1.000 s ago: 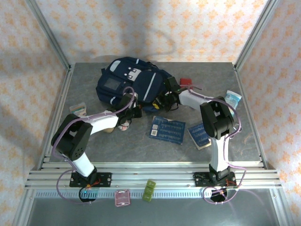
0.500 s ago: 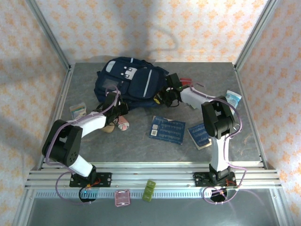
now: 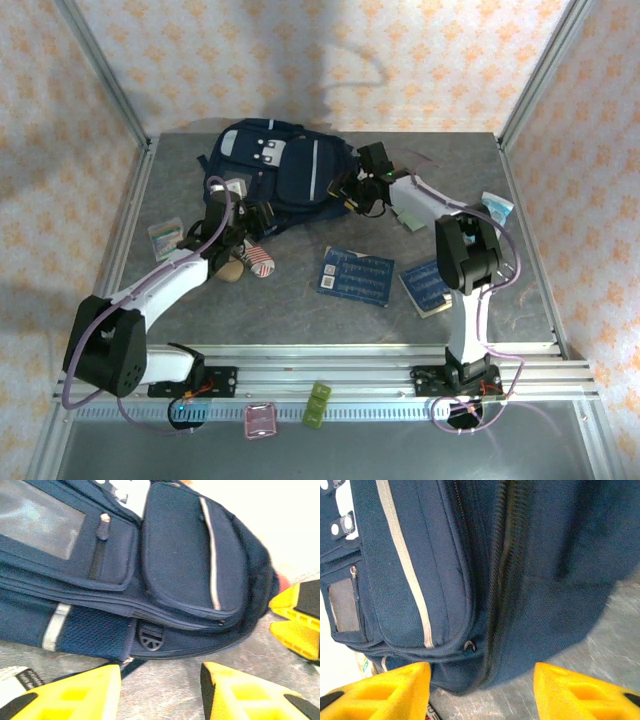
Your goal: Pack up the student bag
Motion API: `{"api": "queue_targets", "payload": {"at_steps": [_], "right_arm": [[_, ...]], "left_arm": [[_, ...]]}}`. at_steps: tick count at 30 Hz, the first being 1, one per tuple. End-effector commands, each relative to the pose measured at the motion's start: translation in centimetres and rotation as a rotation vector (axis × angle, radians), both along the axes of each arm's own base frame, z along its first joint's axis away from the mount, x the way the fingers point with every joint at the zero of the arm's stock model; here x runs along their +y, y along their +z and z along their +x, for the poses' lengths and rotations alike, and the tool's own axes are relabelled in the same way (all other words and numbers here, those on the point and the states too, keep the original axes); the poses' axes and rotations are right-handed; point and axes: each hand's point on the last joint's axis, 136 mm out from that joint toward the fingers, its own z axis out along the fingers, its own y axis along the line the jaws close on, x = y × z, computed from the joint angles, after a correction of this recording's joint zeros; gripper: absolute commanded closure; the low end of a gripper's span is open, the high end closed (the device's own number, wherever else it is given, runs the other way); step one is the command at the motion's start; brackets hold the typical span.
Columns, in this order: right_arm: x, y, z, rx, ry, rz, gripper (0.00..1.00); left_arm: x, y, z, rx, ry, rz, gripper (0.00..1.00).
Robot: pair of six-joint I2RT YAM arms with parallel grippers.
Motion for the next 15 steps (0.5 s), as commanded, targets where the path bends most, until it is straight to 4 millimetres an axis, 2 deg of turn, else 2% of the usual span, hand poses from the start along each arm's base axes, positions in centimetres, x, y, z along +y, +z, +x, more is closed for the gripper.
{"api": "queue_targets", "payload": {"at_steps": [1,4,7,10,13,15], "right_arm": [[-2.5,4.6,-1.1,-0.143,0.012,-0.101,0.41],[-5.1,4.8,-2.7,-0.152,0.002,-0.176,0.4],[-7.7,3.8,-4.4,-0.13,-0.016,-0.231,0.4],[-9.9,1.3,-6.4,-0.081,-0.031,-0.246,0.41],[-11.0,-1.3,-8.3,-0.033,-0.024,-0.282,0.42],[-11.4,-2.7,-9.3,-0.013,-0.018,-0.297,0.43]], "left_arm": [[-2.3,1.3,-1.1,-0.018,-0.096,-0.132,0.52],[-5.4,0.2,-3.1,0.045,-0.208,-0.165,0.51],[-9.2,-2.5,-6.3,0.145,-0.338,-0.11,0.51],[-12.9,-5.6,-10.3,0.251,-0.486,-0.091,0.52],[-14.9,-7.9,-13.4,0.319,-0.589,-0.017,0.54],[-15.8,-8.8,-14.7,0.339,-0.636,0.029,0.54]]}}
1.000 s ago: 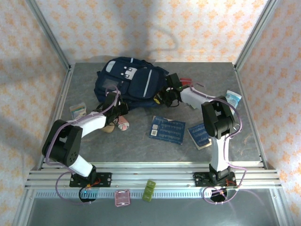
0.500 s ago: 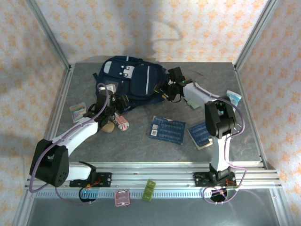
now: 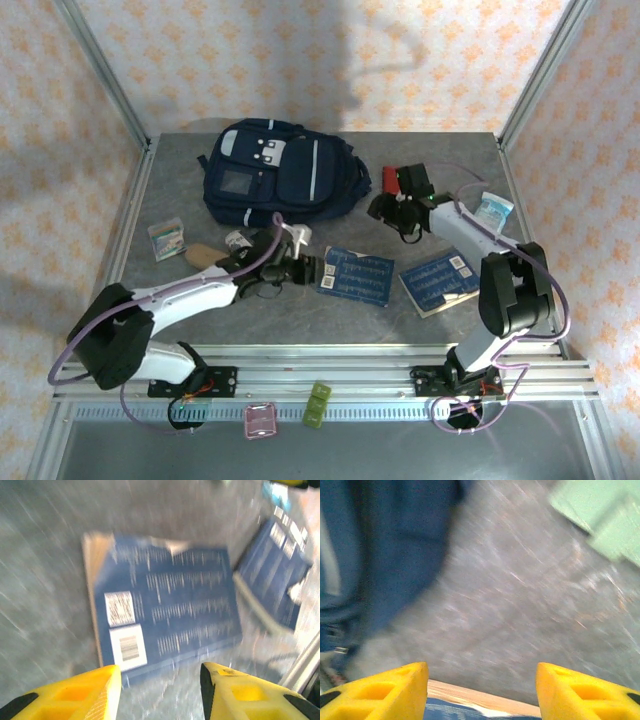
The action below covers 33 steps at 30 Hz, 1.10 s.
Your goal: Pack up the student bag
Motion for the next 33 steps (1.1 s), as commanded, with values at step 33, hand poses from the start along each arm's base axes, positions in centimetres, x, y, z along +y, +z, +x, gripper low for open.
{"api": "queue_targets", "payload": {"at_steps": [33], "right_arm": [[6.7,-7.3,-13.1,0.239,0.353,0.157,0.46]], "left_arm": [[1.3,-4.1,9.8,-0.088,0.208,0.321,0.61]]}}
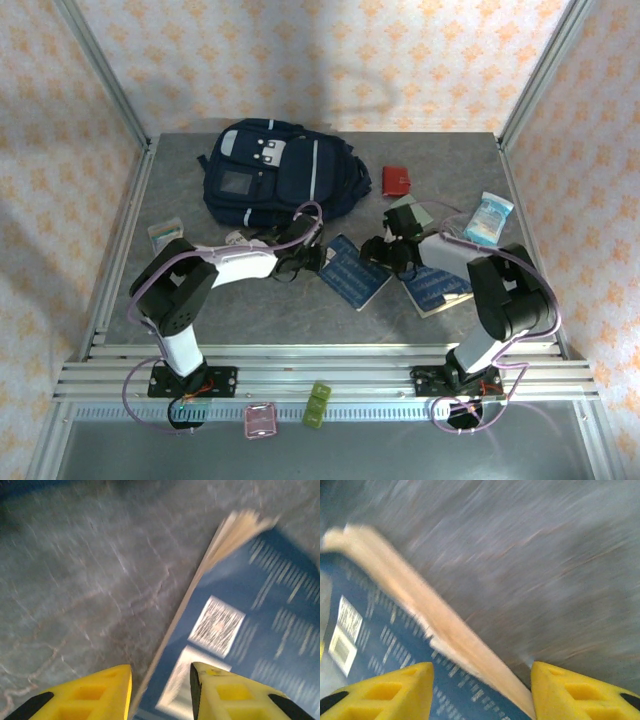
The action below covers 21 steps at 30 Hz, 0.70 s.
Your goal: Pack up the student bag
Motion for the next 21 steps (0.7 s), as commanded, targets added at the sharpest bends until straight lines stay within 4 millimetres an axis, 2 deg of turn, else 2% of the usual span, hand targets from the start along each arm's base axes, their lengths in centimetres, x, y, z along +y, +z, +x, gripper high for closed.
{"api": "queue_targets", "payload": {"at_steps": [1,6,12,17,21], "right_arm": [[2.3,-0.2,-4.9,0.135,0.107,0.073,0.45],[0.5,0.6,-2.0,0.036,0.027,-0.061,0.44],[1.2,1.2,0.0,-0.019,0.054,-0.087,0.43],[2.0,0.5,0.9,-0.027,0.084,-0.121,0.43],[2.8,-0.1,1.2,-0.03,0.114,-0.159,0.44]], "left_arm": [[-0.3,1.4,1.0,-0.045,0.04,-0.029,0.6],[0.2,2.3,-0.3,-0.041,0.067,-0.081,0.58],[2.1,4.5,-2.5,-0.055,0.118,-0.148,0.52],[3.0,3.6,-5.1,0.018,0.168,-0.224,0.48],[2.4,2.0,-6.9,0.11,0.179,-0.308,0.46]]}}
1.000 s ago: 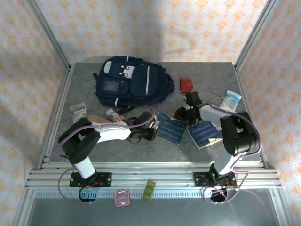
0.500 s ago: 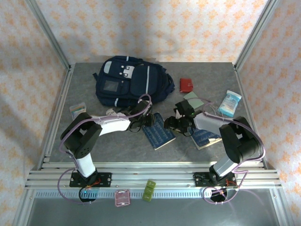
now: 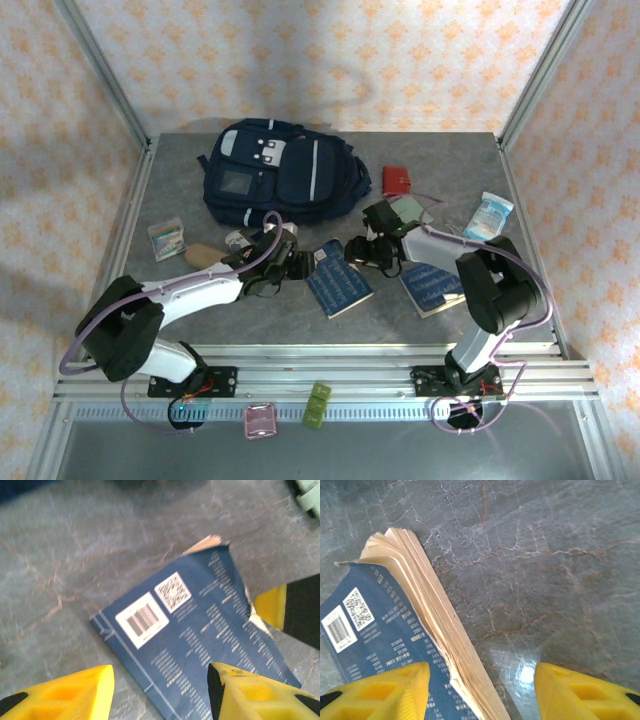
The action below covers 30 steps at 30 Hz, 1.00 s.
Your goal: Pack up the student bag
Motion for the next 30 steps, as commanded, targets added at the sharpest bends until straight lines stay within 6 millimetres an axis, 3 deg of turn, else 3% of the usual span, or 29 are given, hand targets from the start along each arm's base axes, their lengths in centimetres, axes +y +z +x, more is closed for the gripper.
{"api": "queue_targets", "payload": {"at_steps": [1,4,9,14,18,25,30], "right_arm": [[0.0,-0.7,0.6,-0.016,0.023,-0.084,0.46],[-0.4,-1.7,0.4,0.004,0.019,-0.119,0.56],[-0.9,-3.1,-0.6,0.036,0.011,-0.126,0.82],[-1.2,-3.4,-1.2,0.046,0.002,-0.129,0.85],[-0.8,-4.0,-2.0,0.075,0.004,-0.09,0.93],[-0.5,-4.9,-3.5,0.115,-0.013,-0.03,0.96],[-0.5,-5.3,-4.0,0.13,-0.012,-0.022,0.96]], "left_arm": [[-0.8,-1.3,-1.6,0.091,0.018,-0.102,0.46],[-1.1,-2.1,-1.7,0.111,0.018,-0.11,0.46],[-2.2,-3.0,-1.4,0.141,-0.002,-0.135,0.46],[-3.8,-4.0,-0.8,0.167,-0.043,-0.148,0.47],[-5.1,-3.8,0.1,0.143,-0.074,-0.186,0.47],[-6.9,-0.5,1.7,-0.002,-0.108,-0.318,0.51],[-7.9,1.9,1.6,-0.082,-0.168,-0.409,0.53]]}}
